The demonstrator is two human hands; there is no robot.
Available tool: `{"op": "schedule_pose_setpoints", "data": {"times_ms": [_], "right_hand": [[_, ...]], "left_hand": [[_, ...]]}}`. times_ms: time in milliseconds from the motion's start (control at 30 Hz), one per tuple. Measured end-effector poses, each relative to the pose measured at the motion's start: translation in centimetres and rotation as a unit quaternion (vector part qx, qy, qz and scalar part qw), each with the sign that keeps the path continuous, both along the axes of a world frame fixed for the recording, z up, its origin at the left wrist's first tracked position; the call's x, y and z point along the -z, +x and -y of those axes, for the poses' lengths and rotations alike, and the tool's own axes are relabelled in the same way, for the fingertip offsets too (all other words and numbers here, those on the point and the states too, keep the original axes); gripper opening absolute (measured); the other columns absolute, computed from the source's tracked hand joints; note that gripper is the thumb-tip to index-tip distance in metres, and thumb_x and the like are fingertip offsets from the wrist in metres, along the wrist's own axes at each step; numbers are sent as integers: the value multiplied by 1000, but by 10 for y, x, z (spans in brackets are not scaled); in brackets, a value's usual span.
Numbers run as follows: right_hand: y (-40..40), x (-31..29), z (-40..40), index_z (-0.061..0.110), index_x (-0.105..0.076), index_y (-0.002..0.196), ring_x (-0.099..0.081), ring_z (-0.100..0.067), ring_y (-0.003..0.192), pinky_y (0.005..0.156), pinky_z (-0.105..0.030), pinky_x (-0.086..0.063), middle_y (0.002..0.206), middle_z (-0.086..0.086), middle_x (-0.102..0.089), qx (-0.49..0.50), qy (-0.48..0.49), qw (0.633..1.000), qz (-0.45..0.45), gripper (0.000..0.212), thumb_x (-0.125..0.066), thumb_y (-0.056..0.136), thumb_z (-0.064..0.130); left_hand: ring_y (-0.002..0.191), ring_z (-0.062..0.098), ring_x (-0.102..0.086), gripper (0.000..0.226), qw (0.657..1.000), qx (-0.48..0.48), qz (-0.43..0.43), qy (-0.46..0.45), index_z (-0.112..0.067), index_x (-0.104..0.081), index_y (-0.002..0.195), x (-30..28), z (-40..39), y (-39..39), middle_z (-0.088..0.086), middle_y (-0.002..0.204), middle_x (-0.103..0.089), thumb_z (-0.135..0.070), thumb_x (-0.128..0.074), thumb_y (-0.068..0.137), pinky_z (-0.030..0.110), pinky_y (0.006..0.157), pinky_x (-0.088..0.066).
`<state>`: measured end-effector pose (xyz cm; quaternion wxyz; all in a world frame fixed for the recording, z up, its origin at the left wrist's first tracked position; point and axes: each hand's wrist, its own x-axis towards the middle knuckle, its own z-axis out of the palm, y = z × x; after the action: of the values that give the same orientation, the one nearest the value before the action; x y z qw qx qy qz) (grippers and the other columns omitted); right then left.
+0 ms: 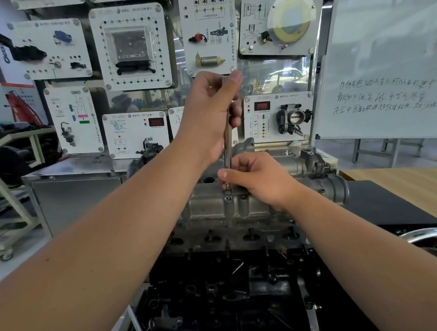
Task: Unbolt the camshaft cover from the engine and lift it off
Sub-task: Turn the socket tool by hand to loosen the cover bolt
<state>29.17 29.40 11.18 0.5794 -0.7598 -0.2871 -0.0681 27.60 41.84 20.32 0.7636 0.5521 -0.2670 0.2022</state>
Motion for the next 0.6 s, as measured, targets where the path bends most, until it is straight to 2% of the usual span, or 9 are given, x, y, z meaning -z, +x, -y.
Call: {"op": "schedule_pose_setpoints", "data": {"times_ms": [67, 133, 200, 333, 467, 600], "right_hand": [[0, -1, 0, 13, -77, 87, -69, -28, 84, 95, -56, -54, 91, -17, -76, -7, 12, 1000, -12, 12, -73, 92, 24], [-1, -2, 1, 12, -79, 90, -70, -23, 86, 97, -50, -56, 95, -18, -76, -22, 16, 999, -28, 13, -70, 94, 20], [-2, -2, 1, 9, -80, 92, -72, -19, 85, 96, -41, -57, 95, -14, -77, -32, 22, 998, -40, 15, -67, 96, 17], [-2, -3, -1, 9, -79, 90, -72, -19, 87, 96, -41, -56, 92, -10, -78, -28, 17, 999, -37, 18, -65, 98, 17], [-6, -3, -2, 10, -76, 90, -73, -15, 82, 82, -28, -59, 87, -6, -78, -11, -9, 1000, -2, 22, -67, 97, 29], [-7, -5, -6, 12, -63, 84, -74, -21, 81, 85, -41, -59, 87, -10, -78, -11, 8, 1000, -1, 15, -69, 95, 21]], "left_hand": [[46, 7, -42, 19, 1000, 19, -12, -1, -16, -50, 93, 1, 0, 0, -4, 68, -55, -29, -55, 106, 21, 44, -34], [46, 7, -39, 34, 997, 67, -41, -3, -14, -57, 95, 3, -1, -1, -3, 68, -56, -41, -42, 109, 21, 45, -32], [47, 7, -41, 44, 993, 96, -61, -7, -11, -63, 98, 4, -3, -1, -3, 68, -58, -43, -34, 111, 21, 47, -33], [50, 8, -48, 36, 996, 60, -58, -2, -11, -62, 96, 3, -3, -2, -5, 65, -60, -37, -41, 111, 22, 49, -40], [54, 10, -53, 25, 998, 43, -38, -12, -14, -57, 89, 4, -5, -3, -2, 66, -61, -30, -51, 108, 24, 52, -46], [55, 12, -56, 20, 998, 58, -29, -24, -16, -54, 87, 4, -6, -4, 0, 65, -61, -24, -58, 105, 25, 52, -49]]}}
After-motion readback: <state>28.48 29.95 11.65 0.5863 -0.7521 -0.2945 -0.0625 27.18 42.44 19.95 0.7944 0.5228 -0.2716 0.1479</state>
